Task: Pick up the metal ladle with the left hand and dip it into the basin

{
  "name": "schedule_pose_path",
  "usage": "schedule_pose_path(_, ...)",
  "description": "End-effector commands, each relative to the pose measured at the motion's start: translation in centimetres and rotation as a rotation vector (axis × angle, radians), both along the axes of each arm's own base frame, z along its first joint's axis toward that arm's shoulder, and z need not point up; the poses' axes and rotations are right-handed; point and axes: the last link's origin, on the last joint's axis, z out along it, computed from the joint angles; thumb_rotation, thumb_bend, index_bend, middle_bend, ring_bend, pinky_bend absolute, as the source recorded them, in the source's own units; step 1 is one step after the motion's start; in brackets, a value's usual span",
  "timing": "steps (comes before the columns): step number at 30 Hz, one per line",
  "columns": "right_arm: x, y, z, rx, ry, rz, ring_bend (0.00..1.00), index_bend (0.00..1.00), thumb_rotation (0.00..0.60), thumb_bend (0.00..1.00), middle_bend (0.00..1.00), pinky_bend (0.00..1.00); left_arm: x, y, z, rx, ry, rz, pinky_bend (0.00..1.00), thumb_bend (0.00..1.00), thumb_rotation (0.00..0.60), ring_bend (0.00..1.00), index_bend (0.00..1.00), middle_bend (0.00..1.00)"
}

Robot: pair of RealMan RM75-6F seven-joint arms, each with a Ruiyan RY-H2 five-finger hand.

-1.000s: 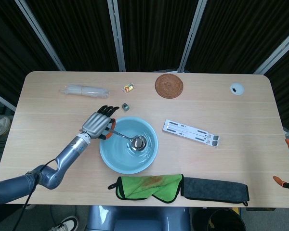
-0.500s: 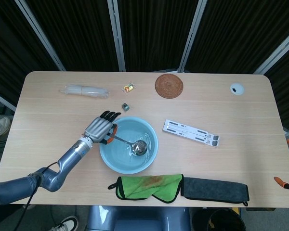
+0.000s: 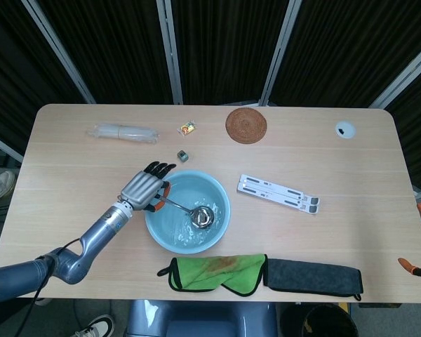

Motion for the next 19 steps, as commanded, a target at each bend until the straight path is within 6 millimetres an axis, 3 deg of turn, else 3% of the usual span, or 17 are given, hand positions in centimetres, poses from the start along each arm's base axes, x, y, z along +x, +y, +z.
schedule_pose_path(1,0.0,0.0,-0.1,0.005,0.0,-0.003,0.0,0.0,0.6,0.0,0.0,0.0,-0.2,-0.4,0.9,0.007,-0.016,0.01,0.0,0.48,0.6,0.0,0.62,0.0)
schedule_pose_path(19,0.7,0.5,-0.6,0.008,0.021,0.019,0.0,0.0,0.6,0.0,0.0,0.0,0.0,-1.9,4.8,0.063,-0.055,0.001,0.0,0.48,0.6,0.0,0.62,0.0)
